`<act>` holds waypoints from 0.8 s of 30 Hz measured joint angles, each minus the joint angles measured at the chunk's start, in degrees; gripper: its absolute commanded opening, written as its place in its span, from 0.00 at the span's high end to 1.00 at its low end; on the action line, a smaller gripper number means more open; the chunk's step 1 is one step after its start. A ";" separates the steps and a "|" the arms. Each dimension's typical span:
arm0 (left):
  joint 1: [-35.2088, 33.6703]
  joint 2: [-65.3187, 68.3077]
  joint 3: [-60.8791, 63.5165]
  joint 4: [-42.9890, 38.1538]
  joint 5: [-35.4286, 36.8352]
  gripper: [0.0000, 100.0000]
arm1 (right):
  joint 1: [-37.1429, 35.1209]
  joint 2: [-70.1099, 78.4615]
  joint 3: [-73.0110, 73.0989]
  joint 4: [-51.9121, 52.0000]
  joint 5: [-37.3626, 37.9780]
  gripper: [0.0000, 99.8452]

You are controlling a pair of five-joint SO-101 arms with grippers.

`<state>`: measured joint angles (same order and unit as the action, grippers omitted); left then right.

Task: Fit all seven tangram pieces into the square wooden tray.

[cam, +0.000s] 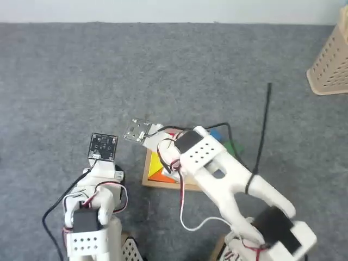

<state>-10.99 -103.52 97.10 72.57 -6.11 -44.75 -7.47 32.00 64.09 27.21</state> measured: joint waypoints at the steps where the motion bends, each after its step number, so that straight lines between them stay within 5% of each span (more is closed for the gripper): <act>1: 0.00 0.00 0.00 0.00 0.00 0.93 | 0.00 1.23 0.00 -0.62 0.00 0.99; 24: 0.00 0.00 0.00 0.00 0.00 0.93 | 2.81 4.92 0.00 -8.26 -1.85 0.99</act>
<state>-10.99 -103.52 97.10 72.57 -6.11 -41.93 -2.55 32.00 55.82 25.36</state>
